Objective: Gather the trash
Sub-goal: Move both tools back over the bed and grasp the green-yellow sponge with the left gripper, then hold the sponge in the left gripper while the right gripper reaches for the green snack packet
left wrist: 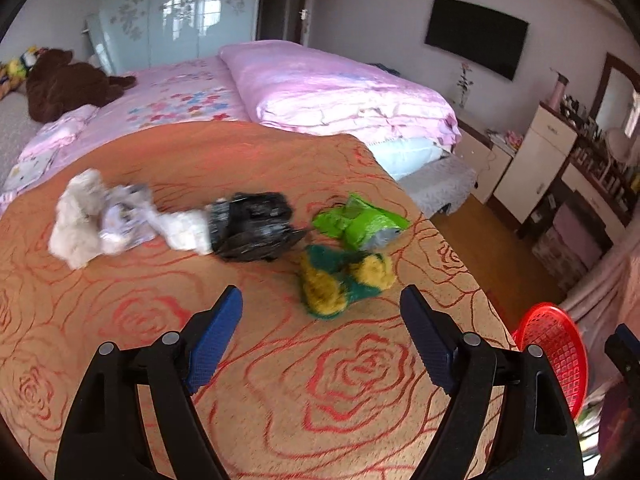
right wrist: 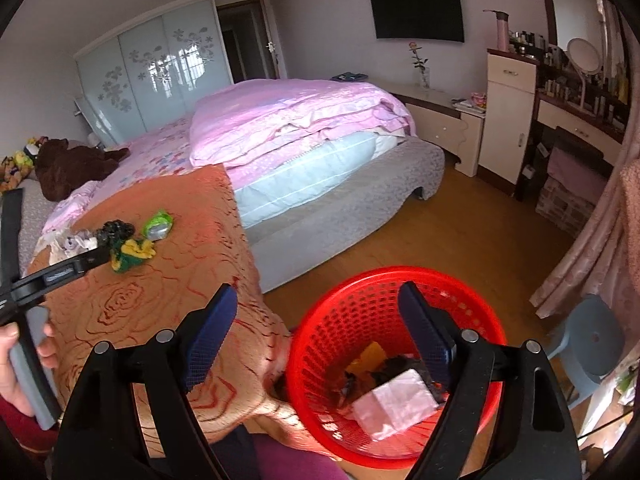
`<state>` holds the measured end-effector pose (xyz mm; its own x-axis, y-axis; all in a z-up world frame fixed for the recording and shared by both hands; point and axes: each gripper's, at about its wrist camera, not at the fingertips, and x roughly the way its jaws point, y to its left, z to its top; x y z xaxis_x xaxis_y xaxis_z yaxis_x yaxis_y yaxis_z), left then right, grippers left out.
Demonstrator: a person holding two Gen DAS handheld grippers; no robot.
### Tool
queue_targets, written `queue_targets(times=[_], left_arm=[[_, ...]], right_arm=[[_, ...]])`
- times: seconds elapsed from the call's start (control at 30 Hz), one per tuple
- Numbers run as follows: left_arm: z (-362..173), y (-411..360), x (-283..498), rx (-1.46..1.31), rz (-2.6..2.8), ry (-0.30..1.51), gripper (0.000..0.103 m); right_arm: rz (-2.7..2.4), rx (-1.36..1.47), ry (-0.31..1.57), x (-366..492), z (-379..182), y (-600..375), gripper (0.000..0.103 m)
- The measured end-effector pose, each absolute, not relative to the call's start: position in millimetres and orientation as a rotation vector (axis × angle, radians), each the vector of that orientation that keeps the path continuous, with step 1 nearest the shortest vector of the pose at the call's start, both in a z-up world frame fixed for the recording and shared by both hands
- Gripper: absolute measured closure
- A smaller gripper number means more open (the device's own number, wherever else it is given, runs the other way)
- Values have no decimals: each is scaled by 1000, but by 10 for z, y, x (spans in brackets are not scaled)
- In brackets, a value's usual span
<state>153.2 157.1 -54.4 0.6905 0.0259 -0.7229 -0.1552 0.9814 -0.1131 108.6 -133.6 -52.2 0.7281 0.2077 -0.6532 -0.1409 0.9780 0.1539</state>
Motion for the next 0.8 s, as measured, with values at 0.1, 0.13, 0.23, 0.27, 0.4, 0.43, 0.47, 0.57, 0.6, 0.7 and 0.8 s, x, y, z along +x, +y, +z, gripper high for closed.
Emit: queue_targets(times=[0.1, 0.13, 0.23, 0.27, 0.4, 0.43, 0.47, 0.57, 0.6, 0.7, 0.8], left_arm=[[-598, 1454, 1684, -130, 94, 819, 25], [-621, 1435, 1735, -118, 98, 825, 25], [-664, 1436, 1821, -114, 102, 835, 25], [-672, 1436, 1844, -111, 102, 836, 26], [-746, 1420, 1897, -101, 90, 871, 53], [-774, 1419, 1900, -104, 86, 879, 53], [-785, 1412, 1894, -102, 87, 877, 54], [-773, 1384, 1834, -84, 88, 863, 60], [-765, 1378, 1812, -80, 90, 859, 61], [-747, 1383, 1744, -79, 94, 851, 64], [-740, 1431, 1647, -90, 95, 847, 64]], right_arm=[[206, 73, 748, 1085, -598, -1284, 23], [206, 69, 752, 1090, -619, -1279, 23], [204, 82, 777, 1123, -696, -1318, 23], [203, 90, 785, 1134, -718, -1336, 23], [199, 104, 798, 1157, -764, -1362, 23], [201, 105, 799, 1153, -770, -1363, 23], [203, 106, 799, 1148, -773, -1365, 23], [209, 105, 793, 1141, -755, -1365, 23], [211, 105, 792, 1135, -751, -1367, 23], [218, 102, 787, 1121, -730, -1369, 23], [221, 99, 783, 1107, -715, -1355, 23]])
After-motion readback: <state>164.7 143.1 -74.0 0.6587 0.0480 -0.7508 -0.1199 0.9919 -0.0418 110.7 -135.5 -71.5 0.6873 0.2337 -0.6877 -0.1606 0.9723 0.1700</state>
